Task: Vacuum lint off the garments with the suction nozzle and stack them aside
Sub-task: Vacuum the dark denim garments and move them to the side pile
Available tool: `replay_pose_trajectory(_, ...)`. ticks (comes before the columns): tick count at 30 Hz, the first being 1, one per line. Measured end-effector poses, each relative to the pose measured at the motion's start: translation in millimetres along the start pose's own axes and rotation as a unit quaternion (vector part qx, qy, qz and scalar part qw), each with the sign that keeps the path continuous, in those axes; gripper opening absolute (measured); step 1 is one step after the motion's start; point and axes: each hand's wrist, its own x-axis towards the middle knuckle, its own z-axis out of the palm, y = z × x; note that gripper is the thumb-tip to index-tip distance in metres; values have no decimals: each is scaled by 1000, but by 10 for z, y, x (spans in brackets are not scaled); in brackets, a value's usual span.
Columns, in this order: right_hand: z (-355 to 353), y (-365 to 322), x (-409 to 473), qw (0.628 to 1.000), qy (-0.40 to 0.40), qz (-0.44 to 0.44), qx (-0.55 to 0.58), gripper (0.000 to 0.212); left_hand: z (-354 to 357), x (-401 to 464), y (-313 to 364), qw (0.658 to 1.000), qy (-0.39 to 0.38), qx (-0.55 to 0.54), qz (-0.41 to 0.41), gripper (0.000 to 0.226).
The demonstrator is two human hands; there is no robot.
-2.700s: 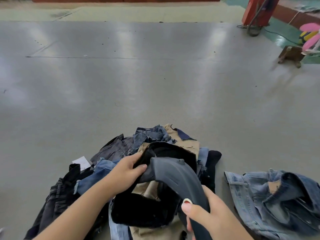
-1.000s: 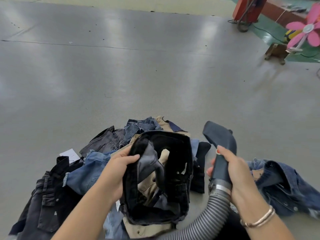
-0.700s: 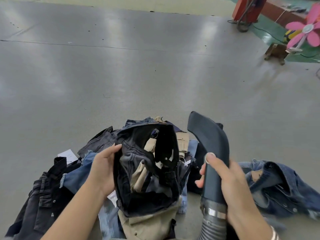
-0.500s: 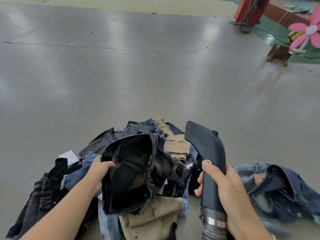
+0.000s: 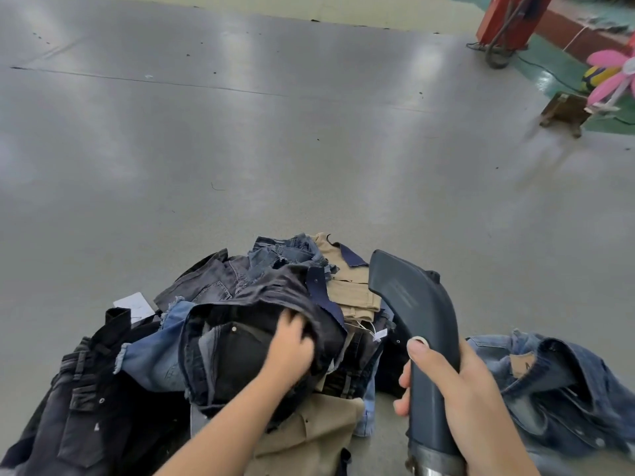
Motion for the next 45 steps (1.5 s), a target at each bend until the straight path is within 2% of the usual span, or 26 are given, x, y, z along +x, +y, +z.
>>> replay_pose_trajectory(2,-2,4,18,1000,3,-2,-7,16,257,66,161,994,-35,94,48,51)
replay_pose_trajectory(5,1,21,40,1000,4,-3,-7,15,471,176,176,956,-54,277,80,50)
replay_pose_trajectory(9,-14,68,70,1000,-3,-5,-14,15,657,324,98,937,-261,217,79,47)
replay_pose_trajectory(11,-19,86,89,1000,-1,-7,-24,15,673,341,89,935,-227,262,74,44)
replay_pose_trajectory(13,-6,81,104,999,1,-10,-32,13,606,378,-5,943,-193,272,-17,48)
replay_pose_trajectory(15,10,82,106,999,1,-10,-31,12,464,424,-136,924,-210,313,-66,50)
replay_pose_trajectory(17,26,88,86,1000,-6,-6,-30,12,230,425,-243,892,-223,387,-77,51)
replay_pose_trajectory(21,53,110,57,999,-26,6,-27,14,-25,557,-322,868,-243,433,-26,54)
replay_pose_trajectory(24,66,99,78,999,-39,9,-26,19,-3,597,-261,864,-270,425,-37,60)
replay_pose_trajectory(28,23,104,89,999,-32,-8,-31,15,-99,575,4,859,-303,409,-58,49)
replay_pose_trajectory(32,-25,109,86,999,-23,-25,-25,16,-423,563,403,868,-385,311,-44,30)
replay_pose_trajectory(35,8,111,111,998,-45,-30,13,23,-760,483,618,902,-364,218,-73,9)
replay_pose_trajectory(38,131,122,126,995,-73,-32,57,34,-1006,239,788,923,-349,73,-146,12)
replay_pose_trajectory(40,202,141,134,994,-70,-37,70,31,-1060,72,844,932,-346,46,-101,23)
replay_pose_trajectory(43,193,168,180,996,-26,-53,67,26,-1187,-229,921,947,-317,49,-1,18)
replay_pose_trajectory(45,130,143,237,996,2,-61,68,22,-1351,-446,932,943,-329,-45,14,24)
